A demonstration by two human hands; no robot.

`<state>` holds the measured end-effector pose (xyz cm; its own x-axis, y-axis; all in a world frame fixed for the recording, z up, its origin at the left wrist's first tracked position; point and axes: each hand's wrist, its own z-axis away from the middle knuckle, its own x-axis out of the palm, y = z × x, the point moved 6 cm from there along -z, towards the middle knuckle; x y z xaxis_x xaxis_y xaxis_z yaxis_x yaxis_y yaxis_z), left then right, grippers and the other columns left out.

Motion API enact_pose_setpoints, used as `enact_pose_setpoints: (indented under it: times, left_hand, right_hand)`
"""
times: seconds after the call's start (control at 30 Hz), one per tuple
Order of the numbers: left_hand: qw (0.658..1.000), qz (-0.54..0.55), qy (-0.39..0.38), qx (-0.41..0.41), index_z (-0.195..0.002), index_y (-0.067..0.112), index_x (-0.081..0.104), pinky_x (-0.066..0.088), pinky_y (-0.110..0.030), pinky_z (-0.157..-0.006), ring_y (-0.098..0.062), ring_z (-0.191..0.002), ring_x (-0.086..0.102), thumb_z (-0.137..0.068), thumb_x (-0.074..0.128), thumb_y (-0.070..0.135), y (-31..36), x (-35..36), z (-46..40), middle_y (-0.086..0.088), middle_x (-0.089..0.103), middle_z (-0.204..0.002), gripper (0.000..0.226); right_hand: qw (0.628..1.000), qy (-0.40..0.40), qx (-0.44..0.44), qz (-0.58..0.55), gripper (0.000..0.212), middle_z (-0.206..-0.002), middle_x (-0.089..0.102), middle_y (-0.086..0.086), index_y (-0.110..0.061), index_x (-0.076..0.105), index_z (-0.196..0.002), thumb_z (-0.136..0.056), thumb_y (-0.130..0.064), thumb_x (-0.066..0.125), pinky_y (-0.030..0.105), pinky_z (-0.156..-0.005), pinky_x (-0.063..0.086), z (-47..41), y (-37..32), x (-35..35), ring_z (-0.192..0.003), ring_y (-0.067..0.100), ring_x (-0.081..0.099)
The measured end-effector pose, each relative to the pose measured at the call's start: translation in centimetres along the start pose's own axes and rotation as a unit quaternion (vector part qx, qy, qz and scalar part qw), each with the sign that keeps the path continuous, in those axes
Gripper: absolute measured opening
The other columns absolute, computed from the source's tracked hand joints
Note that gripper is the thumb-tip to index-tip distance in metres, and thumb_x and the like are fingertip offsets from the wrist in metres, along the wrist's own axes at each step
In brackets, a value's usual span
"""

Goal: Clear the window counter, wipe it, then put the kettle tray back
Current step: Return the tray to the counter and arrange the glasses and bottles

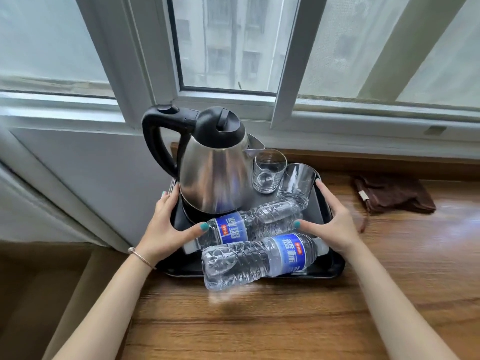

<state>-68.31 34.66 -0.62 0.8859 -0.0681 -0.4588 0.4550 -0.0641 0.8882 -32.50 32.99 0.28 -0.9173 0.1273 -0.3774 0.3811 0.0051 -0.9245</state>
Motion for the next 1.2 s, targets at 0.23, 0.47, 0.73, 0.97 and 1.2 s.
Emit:
enact_pose_setpoints:
  times: [0.23, 0.47, 0.73, 0.97, 1.2]
  left_hand:
    - [0.999, -0.048, -0.006, 0.007, -0.134, 0.061, 0.004, 0.009, -0.047, -0.12, -0.013, -0.147, 0.0, -0.052, 0.063, 0.073, -0.5, 0.3, -0.3, 0.005, 0.017, -0.159, 0.102]
    - [0.998, -0.056, -0.009, 0.013, -0.137, 0.059, 0.004, 0.009, -0.047, -0.12, -0.015, -0.147, 0.0, -0.053, 0.062, 0.074, -0.4, 0.4, -0.3, 0.012, 0.014, -0.157, 0.103]
    - [0.997, -0.068, -0.001, 0.044, -0.14, 0.053, 0.007, 0.01, -0.048, -0.12, -0.012, -0.145, 0.008, -0.055, 0.06, 0.074, 0.1, 0.5, -0.4, 0.022, 0.013, -0.151, 0.102]
    - [0.996, -0.075, -0.009, 0.042, -0.143, 0.052, 0.005, 0.013, -0.047, -0.119, -0.012, -0.145, 0.009, -0.056, 0.06, 0.077, -0.6, 0.5, -0.7, 0.017, 0.011, -0.158, 0.106]
    - [0.996, -0.082, -0.015, 0.028, -0.15, 0.043, 0.006, 0.016, -0.044, -0.119, -0.015, -0.144, 0.012, -0.056, 0.059, 0.078, -1.0, 0.7, -0.8, 0.011, 0.011, -0.16, 0.113]
  right_hand:
    - [1.0, -0.004, 0.008, 0.013, 0.11, -0.153, 0.037, -0.011, -0.053, 0.038, -0.141, -0.045, -0.061, 0.09, 0.043, -0.118, 0.028, 0.0, 1.2, -0.2, -0.142, 0.004, 0.029]
    - [0.998, -0.009, 0.04, 0.049, 0.111, -0.161, 0.022, -0.002, -0.056, 0.032, -0.141, -0.043, -0.059, 0.086, 0.031, -0.111, 0.011, 0.4, 0.7, 0.0, -0.148, 0.003, -0.008]
    - [0.997, -0.017, 0.045, 0.056, 0.104, -0.159, 0.025, 0.002, -0.054, 0.034, -0.139, -0.051, -0.052, 0.09, 0.036, -0.113, 0.012, 0.5, 0.5, 0.0, -0.148, 0.007, -0.009]
    - [0.997, -0.027, 0.041, 0.066, 0.095, -0.159, 0.026, 0.0, -0.047, 0.035, -0.144, -0.065, -0.036, 0.087, 0.041, -0.116, 0.01, 0.2, 0.9, 0.0, -0.149, 0.01, -0.008]
    - [0.996, -0.032, 0.047, 0.076, 0.104, -0.158, 0.026, 0.003, -0.058, 0.034, -0.138, -0.048, -0.065, 0.085, 0.043, -0.118, 0.014, 0.1, 1.5, 0.1, -0.149, 0.019, 0.006]
